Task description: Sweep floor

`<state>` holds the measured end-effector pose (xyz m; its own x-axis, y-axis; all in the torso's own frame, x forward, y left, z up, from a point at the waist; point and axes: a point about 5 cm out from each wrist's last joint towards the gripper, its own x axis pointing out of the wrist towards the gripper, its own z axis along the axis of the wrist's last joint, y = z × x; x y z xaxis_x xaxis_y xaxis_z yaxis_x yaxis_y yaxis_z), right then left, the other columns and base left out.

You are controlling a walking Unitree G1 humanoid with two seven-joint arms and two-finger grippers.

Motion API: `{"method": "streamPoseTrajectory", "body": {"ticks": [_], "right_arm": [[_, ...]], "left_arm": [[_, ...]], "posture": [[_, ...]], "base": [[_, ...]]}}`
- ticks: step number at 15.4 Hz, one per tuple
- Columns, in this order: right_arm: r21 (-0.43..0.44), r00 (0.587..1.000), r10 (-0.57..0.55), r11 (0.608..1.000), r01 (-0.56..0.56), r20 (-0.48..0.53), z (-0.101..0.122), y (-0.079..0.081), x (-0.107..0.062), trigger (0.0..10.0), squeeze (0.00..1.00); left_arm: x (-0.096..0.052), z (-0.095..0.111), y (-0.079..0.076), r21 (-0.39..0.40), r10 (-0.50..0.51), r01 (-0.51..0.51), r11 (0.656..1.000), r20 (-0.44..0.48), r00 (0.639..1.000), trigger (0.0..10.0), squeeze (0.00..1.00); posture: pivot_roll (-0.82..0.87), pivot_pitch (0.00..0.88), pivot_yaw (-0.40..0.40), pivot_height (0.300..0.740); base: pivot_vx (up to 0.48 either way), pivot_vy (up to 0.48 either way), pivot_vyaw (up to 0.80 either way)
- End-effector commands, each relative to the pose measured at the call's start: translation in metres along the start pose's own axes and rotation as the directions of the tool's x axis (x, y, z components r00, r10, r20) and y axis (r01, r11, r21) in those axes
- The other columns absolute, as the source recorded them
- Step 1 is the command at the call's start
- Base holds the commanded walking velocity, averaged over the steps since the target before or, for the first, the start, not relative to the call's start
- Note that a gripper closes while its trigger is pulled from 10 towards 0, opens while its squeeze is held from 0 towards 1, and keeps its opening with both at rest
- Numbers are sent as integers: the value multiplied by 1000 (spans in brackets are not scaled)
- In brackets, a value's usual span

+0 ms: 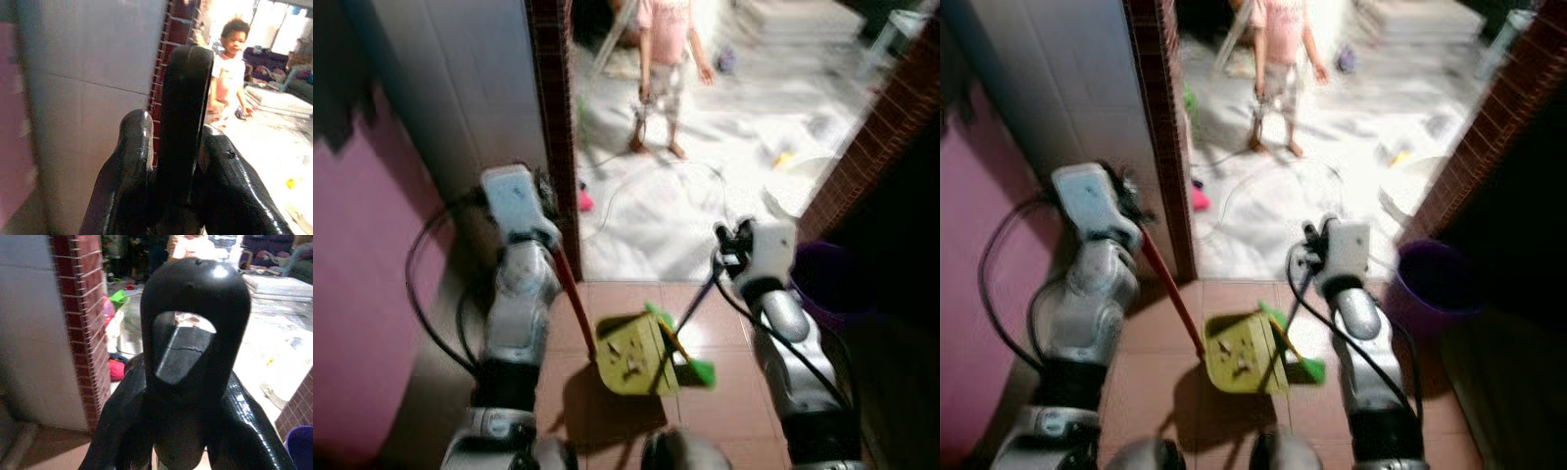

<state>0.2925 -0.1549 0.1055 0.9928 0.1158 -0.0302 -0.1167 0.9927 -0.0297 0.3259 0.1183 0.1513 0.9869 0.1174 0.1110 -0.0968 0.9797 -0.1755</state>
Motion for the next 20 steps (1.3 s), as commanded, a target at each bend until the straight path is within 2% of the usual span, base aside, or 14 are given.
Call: {"method": "streamPoseTrajectory", "body": {"ticks": [1,4,6,11,15,19,20], "right_arm": [[20,1000,2,1000,-2,-18,-2,1,2,10000,0],[17,1000,-1,1000,1,-18,-3,0,1,10000,0],[-4,1000,-14,1000,14,-26,-4,-7,-2,10000,0],[-44,997,-64,997,62,-49,-9,-25,-7,10000,0],[-39,997,-61,997,59,-47,-9,-21,-6,10000,0],[-39,997,-61,998,58,-58,-11,-22,-7,10000,0],[-48,995,-65,997,61,-73,-13,-25,-9,10000,0]], "left_arm": [[3,13,-6,-27,-24,26,999,49,998,10000,0],[3,13,-6,-26,-23,24,999,51,998,10000,0],[8,23,-2,-20,-3,5,1000,87,996,10000,0],[17,42,9,-16,18,-16,1000,160,987,10000,0],[21,56,16,-46,23,-14,999,215,976,10000,0],[30,79,23,-81,61,-40,996,279,958,10000,0],[37,96,29,-95,86,-58,994,327,941,10000,0]], "posture": [[-115,0,14,740],[-115,0,15,740],[-114,0,15,740],[-120,0,17,740],[-122,0,23,740],[-123,0,23,740],[-125,0,24,740]], "base": [[-307,0,-419],[-295,0,-600],[-127,0,-616],[0,0,0],[0,0,-731],[188,0,-800],[285,0,-800]]}}
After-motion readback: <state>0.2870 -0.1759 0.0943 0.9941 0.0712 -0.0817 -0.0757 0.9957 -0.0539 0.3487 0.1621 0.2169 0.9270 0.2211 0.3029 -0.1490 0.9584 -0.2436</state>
